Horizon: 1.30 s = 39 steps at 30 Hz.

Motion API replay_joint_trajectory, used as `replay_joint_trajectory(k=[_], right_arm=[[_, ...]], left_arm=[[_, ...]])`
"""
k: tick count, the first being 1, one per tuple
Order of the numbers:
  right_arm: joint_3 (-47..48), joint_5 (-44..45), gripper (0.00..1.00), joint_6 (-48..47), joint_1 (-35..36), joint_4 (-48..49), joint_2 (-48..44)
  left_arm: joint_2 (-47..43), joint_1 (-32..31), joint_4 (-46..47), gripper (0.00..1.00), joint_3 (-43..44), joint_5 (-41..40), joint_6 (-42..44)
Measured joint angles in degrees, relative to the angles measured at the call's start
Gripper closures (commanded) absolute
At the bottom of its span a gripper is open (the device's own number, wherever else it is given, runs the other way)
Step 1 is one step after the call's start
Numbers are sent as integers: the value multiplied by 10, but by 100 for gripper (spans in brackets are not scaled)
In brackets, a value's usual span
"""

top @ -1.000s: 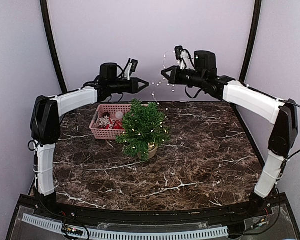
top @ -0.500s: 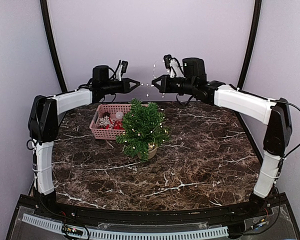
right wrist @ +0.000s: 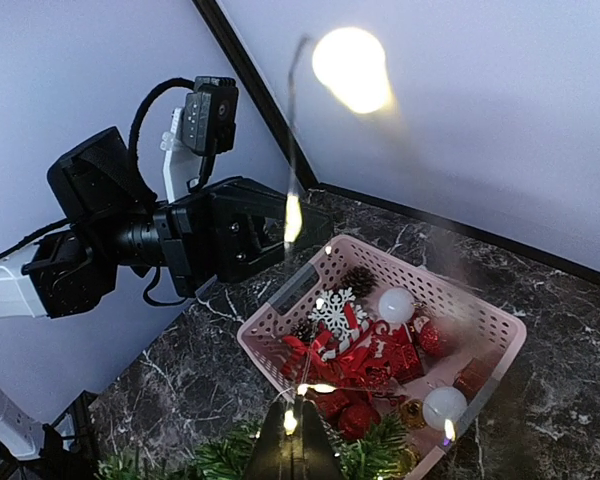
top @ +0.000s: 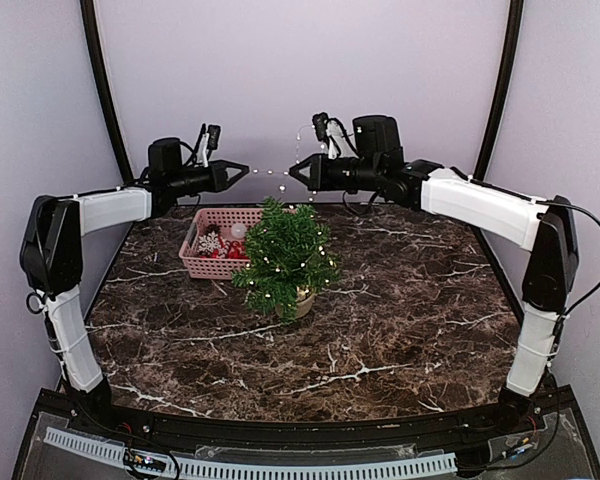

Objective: Decorate the small christmas tree
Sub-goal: Wrap the side of the string light in the gap of the branches.

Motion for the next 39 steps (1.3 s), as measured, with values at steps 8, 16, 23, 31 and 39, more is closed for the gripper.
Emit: replay_joint_trajectory(k=[8,16,23,31,39], right_arm=[[42,-16,100,0,28,-33,9],[69,-18,100,-1,67,-72,29],[97,-7,100,-3,96,-64,37],[168,19,100,-3,103,-51,116],[202,-5,100,0,119,-50,147]], left_arm=[[-76,27,53,100,-105,2,-9],[-143,40,59,100,-199,-21,-8],[-228,47,64,100,-262,-66,-6],[-252,68,50,100,-313,-125,-5],[-296,71,28,100,-356,-162,-6]])
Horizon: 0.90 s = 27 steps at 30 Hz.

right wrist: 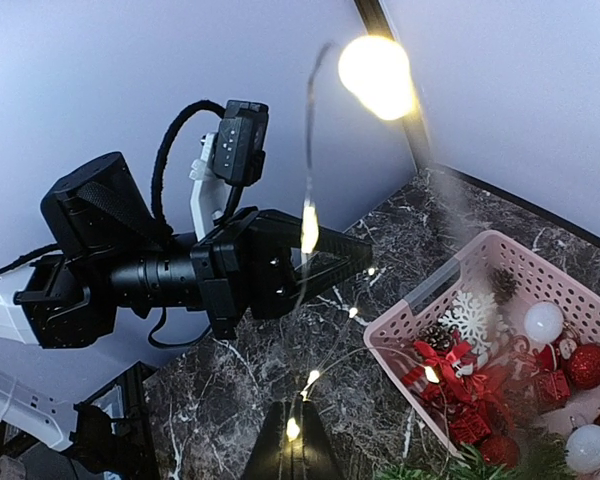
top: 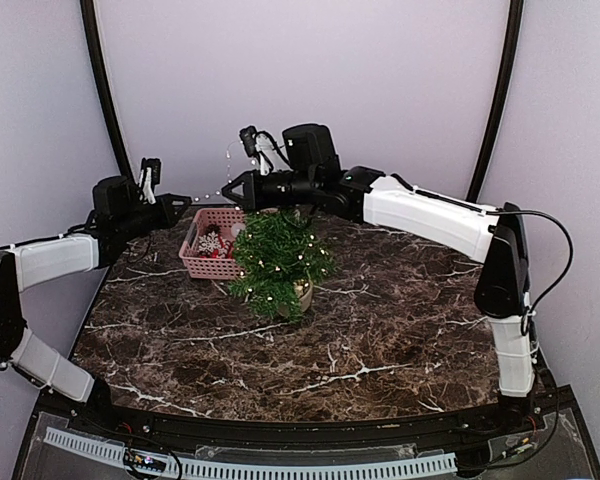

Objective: Decorate the small christmas tree
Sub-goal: Wrap the side of the string light in the gap of the branches.

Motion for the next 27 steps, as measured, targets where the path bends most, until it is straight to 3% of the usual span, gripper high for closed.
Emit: replay_joint_trajectory(k=[19,27], right_arm=[[0,132,100,-63,-5,-42,-35],[6,111,100,-56,-8,-49,-35]], left_arm=[[-15,3,-8,100,-4,80,3],[-19,2,-9,100,-1,71,3]])
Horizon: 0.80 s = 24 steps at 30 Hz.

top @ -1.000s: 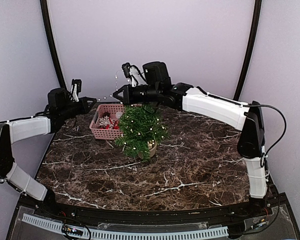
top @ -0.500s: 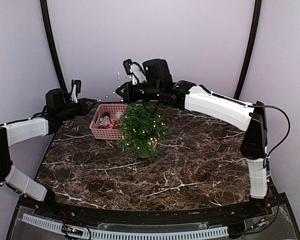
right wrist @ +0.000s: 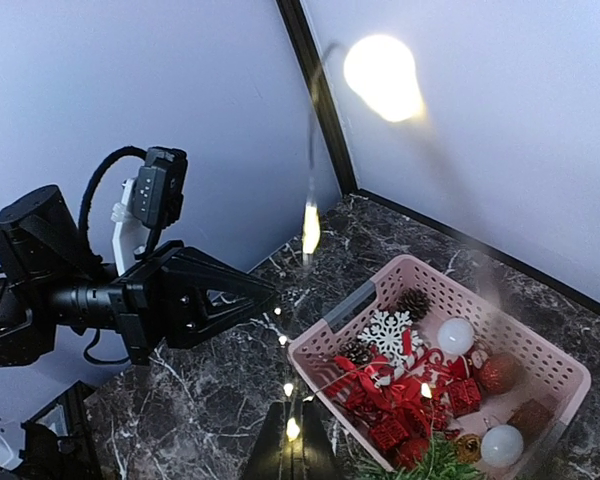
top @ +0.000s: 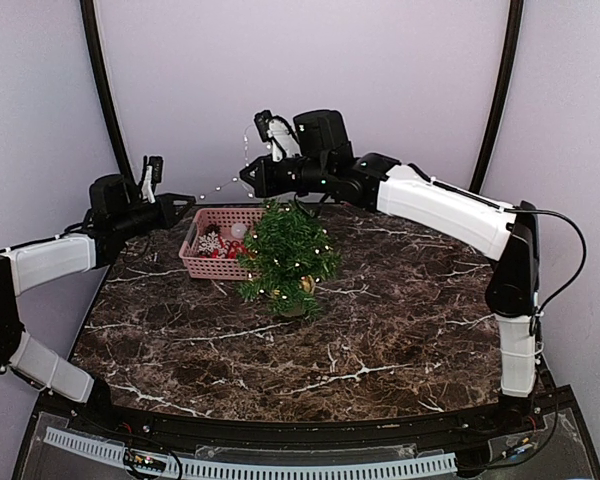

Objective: Decorate the small christmas tree
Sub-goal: Wrap the side of the string light in the gap of the branches.

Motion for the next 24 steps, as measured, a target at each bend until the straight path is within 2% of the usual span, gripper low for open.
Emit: replay_joint_trajectory(k=[10,22,24], right_arm=[[51,-30,100,25,41,9,21],[47,-38,100,42,68,18,65],[46,-45,100,42,70,18,65]], left_arm=[[-31,-1,1,100,-7,-36,-11],[-61,2,-14,100,-93,-69,-37],[-77,2,-15,96,-112,-71,-41]])
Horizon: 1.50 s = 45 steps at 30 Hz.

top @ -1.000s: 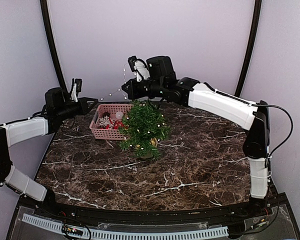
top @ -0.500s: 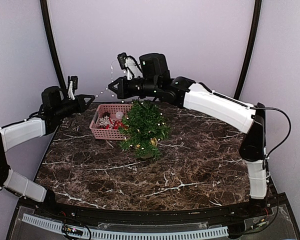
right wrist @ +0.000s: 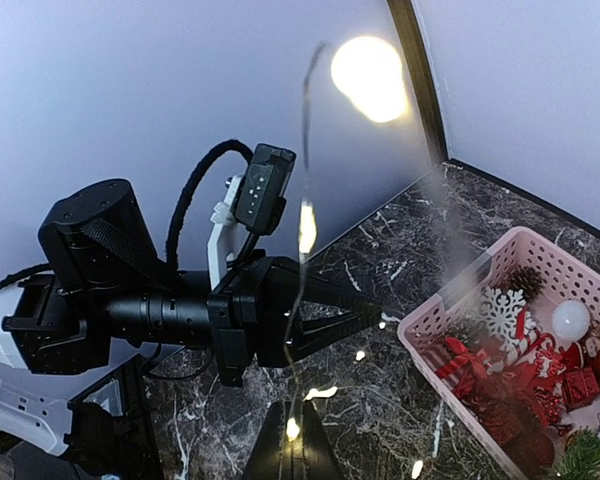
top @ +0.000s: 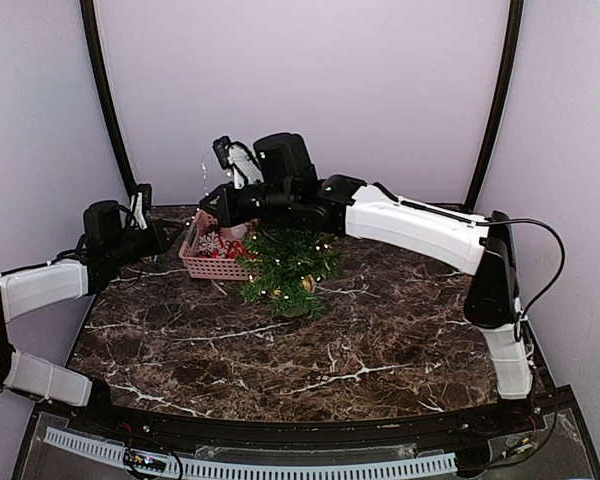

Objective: Decorate the small christmas tree
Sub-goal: Wrap the side of the string light in the gap of the branches.

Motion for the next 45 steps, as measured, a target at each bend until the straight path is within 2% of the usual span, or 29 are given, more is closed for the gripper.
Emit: replay_joint_trajectory(k=[2,11,14,20,28,35,42,45], right_arm=[[-5,-7,100,1,5,0,0],[-109,-16,100,17,33,9,-12],[-150,-15,100,21,37,12,-27],[-208,-9,100,25,37,24,-88],[-236,-1,100,25,37,59,-142],[-396,-42,100,29,37,115,-221],[-525,-63,100,46,37,169,-292],[-565,-63,100,58,37,201,-309]], left_arm=[[-17,0,0,90,-17,0,-4],[-75,0,-25,46,-66,-2,-23],[-114,0,-46,36,-78,-5,-24],[-182,0,-95,30,-81,-8,-22],[-191,0,-149,27,-55,12,-18],[-190,-7,-177,25,8,55,-9],[-234,-28,-193,23,11,87,-14],[-244,-55,-193,23,11,89,-19]])
